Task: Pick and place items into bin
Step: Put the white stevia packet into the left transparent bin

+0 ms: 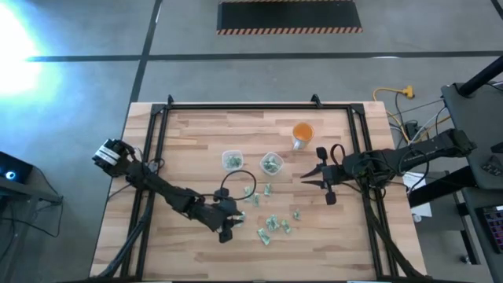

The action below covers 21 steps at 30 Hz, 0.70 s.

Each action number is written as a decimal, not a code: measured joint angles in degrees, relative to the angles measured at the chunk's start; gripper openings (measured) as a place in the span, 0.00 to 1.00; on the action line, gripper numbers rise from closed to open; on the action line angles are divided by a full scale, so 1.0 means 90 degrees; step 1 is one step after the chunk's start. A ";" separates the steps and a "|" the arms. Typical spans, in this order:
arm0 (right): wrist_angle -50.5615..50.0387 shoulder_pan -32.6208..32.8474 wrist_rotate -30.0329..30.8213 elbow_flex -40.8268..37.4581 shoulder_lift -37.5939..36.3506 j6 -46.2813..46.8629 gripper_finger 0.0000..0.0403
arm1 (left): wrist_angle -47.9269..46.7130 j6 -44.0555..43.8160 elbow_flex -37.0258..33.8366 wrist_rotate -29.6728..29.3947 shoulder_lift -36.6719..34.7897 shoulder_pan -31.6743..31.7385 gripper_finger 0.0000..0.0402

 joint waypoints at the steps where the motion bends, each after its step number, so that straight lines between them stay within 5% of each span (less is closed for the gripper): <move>1: -0.0004 0.0001 0.0000 0.0000 0.0000 0.0002 0.14 | 0.0044 0.0011 0.0000 0.0000 0.0000 0.0003 0.24; 21: -0.0021 0.0001 0.0000 -0.0012 0.0000 0.0018 0.14 | -0.0006 0.0013 -0.0015 -0.0194 -0.0002 0.0015 0.24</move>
